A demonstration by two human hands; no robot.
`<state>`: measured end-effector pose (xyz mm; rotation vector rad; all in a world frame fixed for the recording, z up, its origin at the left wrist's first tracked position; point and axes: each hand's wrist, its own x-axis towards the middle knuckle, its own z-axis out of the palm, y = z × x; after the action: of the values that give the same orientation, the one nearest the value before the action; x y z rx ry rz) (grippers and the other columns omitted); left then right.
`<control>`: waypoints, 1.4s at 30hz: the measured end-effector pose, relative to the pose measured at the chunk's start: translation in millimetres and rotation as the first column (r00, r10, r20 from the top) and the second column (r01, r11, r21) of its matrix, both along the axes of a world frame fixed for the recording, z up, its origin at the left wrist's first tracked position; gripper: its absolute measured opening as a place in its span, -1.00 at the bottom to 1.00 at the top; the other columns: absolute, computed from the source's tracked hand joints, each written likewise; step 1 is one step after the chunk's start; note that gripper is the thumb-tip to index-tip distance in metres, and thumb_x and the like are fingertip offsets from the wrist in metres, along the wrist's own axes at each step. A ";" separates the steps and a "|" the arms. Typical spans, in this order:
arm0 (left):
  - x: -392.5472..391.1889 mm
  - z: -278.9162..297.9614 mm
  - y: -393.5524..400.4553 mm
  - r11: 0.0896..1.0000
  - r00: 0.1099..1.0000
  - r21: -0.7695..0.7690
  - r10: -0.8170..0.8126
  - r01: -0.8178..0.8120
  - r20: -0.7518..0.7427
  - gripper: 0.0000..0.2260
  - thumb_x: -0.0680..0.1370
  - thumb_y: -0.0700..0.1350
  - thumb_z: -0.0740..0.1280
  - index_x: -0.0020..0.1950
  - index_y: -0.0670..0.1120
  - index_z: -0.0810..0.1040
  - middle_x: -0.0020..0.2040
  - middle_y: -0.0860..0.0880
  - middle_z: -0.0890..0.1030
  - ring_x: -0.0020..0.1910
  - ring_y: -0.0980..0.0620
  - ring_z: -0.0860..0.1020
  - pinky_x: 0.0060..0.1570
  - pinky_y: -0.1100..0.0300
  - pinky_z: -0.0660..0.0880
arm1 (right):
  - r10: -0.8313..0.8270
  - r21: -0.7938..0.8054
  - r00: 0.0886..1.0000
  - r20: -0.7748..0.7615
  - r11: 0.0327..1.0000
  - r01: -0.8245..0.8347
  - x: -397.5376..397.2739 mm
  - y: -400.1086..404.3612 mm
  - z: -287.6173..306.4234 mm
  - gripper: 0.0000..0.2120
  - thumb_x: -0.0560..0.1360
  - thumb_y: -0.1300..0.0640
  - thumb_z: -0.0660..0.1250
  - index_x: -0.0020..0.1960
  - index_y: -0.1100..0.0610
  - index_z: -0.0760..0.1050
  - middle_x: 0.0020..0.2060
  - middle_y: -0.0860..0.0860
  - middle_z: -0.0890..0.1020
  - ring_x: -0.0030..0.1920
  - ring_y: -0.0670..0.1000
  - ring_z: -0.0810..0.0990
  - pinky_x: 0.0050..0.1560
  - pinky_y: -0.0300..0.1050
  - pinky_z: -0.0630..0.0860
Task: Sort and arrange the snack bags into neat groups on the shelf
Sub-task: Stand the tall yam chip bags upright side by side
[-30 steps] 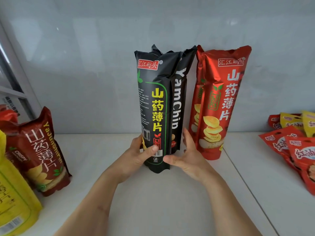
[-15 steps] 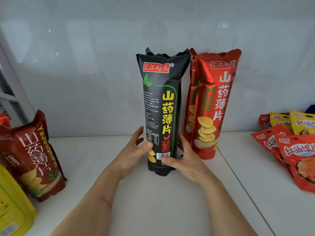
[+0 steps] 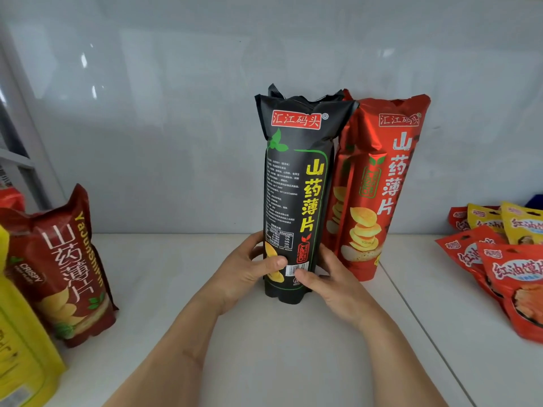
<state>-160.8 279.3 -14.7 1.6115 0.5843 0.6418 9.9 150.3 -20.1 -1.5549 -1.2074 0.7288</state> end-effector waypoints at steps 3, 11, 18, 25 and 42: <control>-1.9 4.3 -6.1 0.999 1.000 0.044 0.024 -0.024 -0.006 -0.25 0.16 0.34 0.53 0.33 0.27 0.46 0.29 0.19 0.54 0.27 0.25 0.50 0.08 0.35 0.48 | -0.033 0.009 0.999 0.017 0.999 0.033 -0.4 -2.2 2.2 -0.33 0.36 -0.23 0.50 0.40 -0.21 0.35 0.26 -0.24 0.56 0.31 -0.17 0.50 0.35 0.06 0.46; -13.8 5.2 -8.1 0.993 0.985 0.057 0.093 -0.102 0.144 -0.32 0.23 0.16 0.57 0.31 0.12 0.47 0.16 0.03 0.61 0.16 0.10 0.61 0.17 0.09 0.56 | -0.068 0.014 0.991 0.113 0.998 0.067 -11.0 -16.3 4.1 -0.41 0.37 -0.11 0.53 0.25 -0.39 0.29 0.19 -0.28 0.56 0.18 -0.27 0.52 0.17 -0.25 0.45; -28.7 2.8 -25.1 0.977 0.997 0.206 0.034 -0.047 0.065 -0.32 0.28 0.30 0.45 0.38 0.17 0.48 0.41 0.17 0.41 0.37 0.25 0.42 0.25 0.26 0.42 | -0.101 0.059 0.986 0.135 0.994 0.093 -23.6 -34.8 1.6 -0.32 0.30 -0.24 0.46 0.38 -0.22 0.36 0.24 -0.25 0.49 0.21 -0.29 0.47 0.23 -0.22 0.42; -18.1 8.9 -45.5 0.963 0.990 0.232 0.138 -0.140 0.027 -0.36 0.21 0.28 0.54 0.23 0.31 0.40 0.28 0.14 0.41 0.16 0.40 0.47 -0.01 0.50 0.48 | -0.081 0.100 0.979 0.187 0.993 0.063 -36.8 -44.6 -0.5 -0.68 0.45 -0.16 0.43 0.16 -0.34 0.45 0.18 -0.36 0.49 0.21 -0.33 0.45 0.14 -0.32 0.39; -25.6 -1.0 -39.9 1.000 0.998 -0.007 -0.016 0.016 0.061 -0.24 0.32 0.19 0.56 0.45 0.00 0.44 0.34 0.07 0.60 0.33 0.09 0.54 0.30 0.20 0.45 | -0.140 0.071 0.980 0.144 0.989 0.131 -32.0 -34.3 -8.4 -0.28 0.37 -0.07 0.54 0.45 -0.11 0.32 0.30 -0.14 0.51 0.29 -0.10 0.47 0.29 -0.12 0.45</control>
<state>-186.4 239.4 -15.7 1.5824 0.5279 0.6741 -22.1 116.0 -28.5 -1.6460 -1.2070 0.4895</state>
